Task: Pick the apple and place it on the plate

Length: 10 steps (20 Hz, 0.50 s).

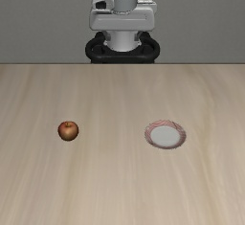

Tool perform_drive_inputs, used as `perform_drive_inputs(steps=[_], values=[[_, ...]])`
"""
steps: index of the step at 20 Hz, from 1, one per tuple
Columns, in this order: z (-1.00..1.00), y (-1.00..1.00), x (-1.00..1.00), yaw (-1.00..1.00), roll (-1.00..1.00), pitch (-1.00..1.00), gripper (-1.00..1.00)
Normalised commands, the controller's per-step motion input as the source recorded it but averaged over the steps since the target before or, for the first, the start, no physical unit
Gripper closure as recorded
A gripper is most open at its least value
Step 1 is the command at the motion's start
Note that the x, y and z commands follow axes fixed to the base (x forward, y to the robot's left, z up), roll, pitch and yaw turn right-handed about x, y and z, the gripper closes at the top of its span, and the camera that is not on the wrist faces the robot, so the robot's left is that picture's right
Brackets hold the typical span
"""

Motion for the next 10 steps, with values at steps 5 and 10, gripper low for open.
perform_drive_inputs(steps=[5, 10], values=[[0.0, -1.0, 0.0, 0.0, 0.0, 0.0, -1.0], [0.0, -1.0, 0.0, 0.0, 0.0, 0.0, -1.0]])
